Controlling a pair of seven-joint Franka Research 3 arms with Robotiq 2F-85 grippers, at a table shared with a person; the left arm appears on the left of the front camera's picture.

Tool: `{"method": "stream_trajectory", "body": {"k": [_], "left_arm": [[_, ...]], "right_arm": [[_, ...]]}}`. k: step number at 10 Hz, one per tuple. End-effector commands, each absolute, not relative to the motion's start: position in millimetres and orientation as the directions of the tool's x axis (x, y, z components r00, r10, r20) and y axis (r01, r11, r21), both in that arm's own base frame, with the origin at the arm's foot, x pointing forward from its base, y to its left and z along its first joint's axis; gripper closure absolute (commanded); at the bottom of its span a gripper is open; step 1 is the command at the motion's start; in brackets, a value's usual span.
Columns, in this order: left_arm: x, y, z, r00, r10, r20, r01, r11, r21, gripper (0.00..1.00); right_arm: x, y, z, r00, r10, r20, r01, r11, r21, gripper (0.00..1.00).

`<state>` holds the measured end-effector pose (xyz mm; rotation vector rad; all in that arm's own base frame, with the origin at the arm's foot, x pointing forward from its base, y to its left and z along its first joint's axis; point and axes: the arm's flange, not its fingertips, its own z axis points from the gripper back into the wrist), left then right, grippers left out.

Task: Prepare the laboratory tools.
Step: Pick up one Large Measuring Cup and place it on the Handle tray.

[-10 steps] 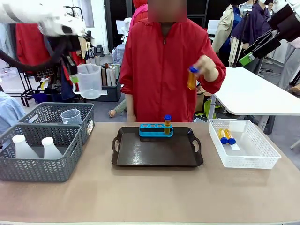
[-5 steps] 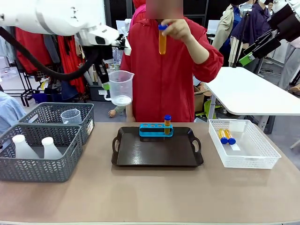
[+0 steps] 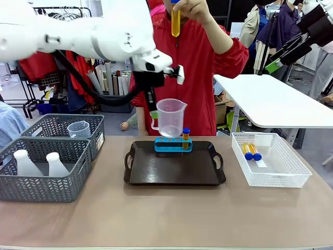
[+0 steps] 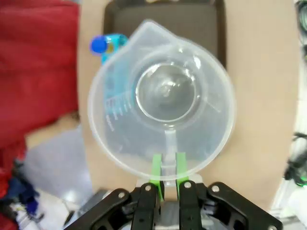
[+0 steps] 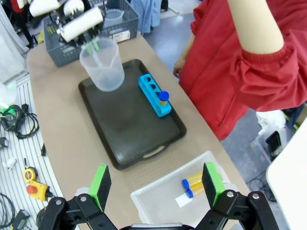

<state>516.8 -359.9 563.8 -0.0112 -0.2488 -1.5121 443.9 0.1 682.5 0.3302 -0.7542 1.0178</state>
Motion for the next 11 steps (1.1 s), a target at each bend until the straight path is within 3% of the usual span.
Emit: {"method": "stream_trajectory", "body": {"k": [1, 4, 11], "left_arm": [[530.9, -381.4, 548.5, -0.091, -0.983, 0.162, 0.985, -0.065, 0.16, 1.0], [533.8, -423.2, 500.0, -0.178, -0.973, 0.148, 0.976, -0.155, 0.152, 1.0], [549.0, -439.8, 432.4, -0.226, -0.968, 0.106, 0.972, -0.215, 0.099, 1.0]], "right_arm": [[443.6, -0.6, 683.7, 0.302, 0.64, 0.707, -0.862, 0.5, -0.085, 0.0], [443.6, -0.6, 683.7, 0.302, 0.64, 0.707, -0.862, 0.5, -0.085, 0.0], [443.6, -0.6, 683.7, 0.302, 0.64, 0.707, -0.862, 0.5, -0.085, 0.0]]}}
